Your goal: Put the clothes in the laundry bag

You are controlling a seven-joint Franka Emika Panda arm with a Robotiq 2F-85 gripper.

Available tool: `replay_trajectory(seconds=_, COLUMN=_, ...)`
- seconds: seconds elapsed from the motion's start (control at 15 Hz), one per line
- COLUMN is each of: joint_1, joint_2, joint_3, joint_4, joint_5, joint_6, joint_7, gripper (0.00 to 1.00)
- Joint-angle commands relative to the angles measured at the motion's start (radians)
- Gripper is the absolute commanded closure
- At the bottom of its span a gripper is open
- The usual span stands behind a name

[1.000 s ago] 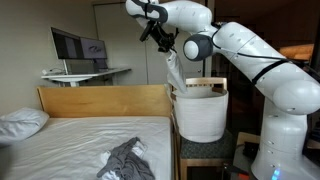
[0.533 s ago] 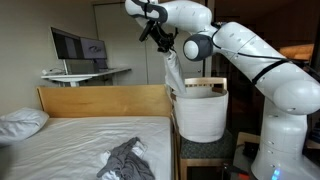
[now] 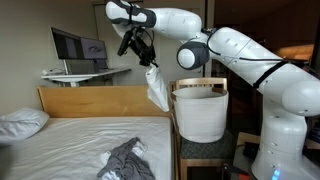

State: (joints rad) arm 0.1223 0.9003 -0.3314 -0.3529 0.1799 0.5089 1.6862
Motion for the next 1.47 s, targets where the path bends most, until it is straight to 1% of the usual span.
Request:
replay_trajectory(seconds=0.0, joint_1=0.088, joint_2=0.059, joint_3=-0.067, joint_4=-0.043, joint_5=0.180, joint_6=0.140, joint_7=0.278, gripper=0.93)
replay_trajectory(seconds=0.07, joint_1=0.116, joint_2=0.084, joint_3=-0.075, joint_4=-0.048, joint_5=0.214, joint_6=0.196, joint_7=0.358, gripper=0.93)
replay_trajectory(seconds=0.27, joint_1=0.198, joint_2=0.200, joint_3=-0.055, joint_4=0.002, joint_5=0.208, joint_6=0.368, joint_7=0.577, gripper=0.93)
replay_trajectory(seconds=0.33, joint_1=0.186, joint_2=0.197, joint_3=0.080, joint_4=-0.019, joint_5=0.079, joint_6=0.422, joint_7=0.644, gripper=0.93)
replay_trajectory(seconds=0.47, joint_1=0.179, joint_2=0.235, joint_3=0.127, joint_4=-0.012, joint_5=0.020, joint_6=0.489, joint_7=0.741, gripper=0.93)
replay_trajectory(seconds=0.6, joint_1=0.154, joint_2=0.244, joint_3=0.164, joint_4=-0.006, joint_5=-0.035, joint_6=0.526, joint_7=0.815, gripper=0.93)
replay_trajectory(seconds=0.73, joint_1=0.116, joint_2=0.243, joint_3=0.189, joint_4=-0.004, joint_5=-0.062, joint_6=0.569, joint_7=0.868, gripper=0.93)
replay_trajectory(seconds=0.93, joint_1=0.057, joint_2=0.228, joint_3=0.215, joint_4=-0.010, joint_5=-0.074, joint_6=0.669, joint_7=0.925, gripper=0.93)
replay_trajectory(seconds=1.07, joint_1=0.044, joint_2=0.227, joint_3=0.219, joint_4=-0.002, joint_5=-0.092, joint_6=0.758, joint_7=0.950, gripper=0.94)
replay_trajectory(seconds=1.13, joint_1=0.042, joint_2=0.231, joint_3=0.234, joint_4=-0.024, joint_5=-0.095, joint_6=0.705, joint_7=0.901, gripper=0.92)
replay_trajectory(seconds=1.2, joint_1=0.040, joint_2=0.244, joint_3=0.192, joint_4=0.000, joint_5=-0.059, joint_6=0.726, joint_7=0.902, gripper=0.92)
replay_trajectory(seconds=1.4, joint_1=0.042, joint_2=0.244, joint_3=0.198, joint_4=0.000, joint_5=-0.065, joint_6=0.744, joint_7=0.914, gripper=0.92)
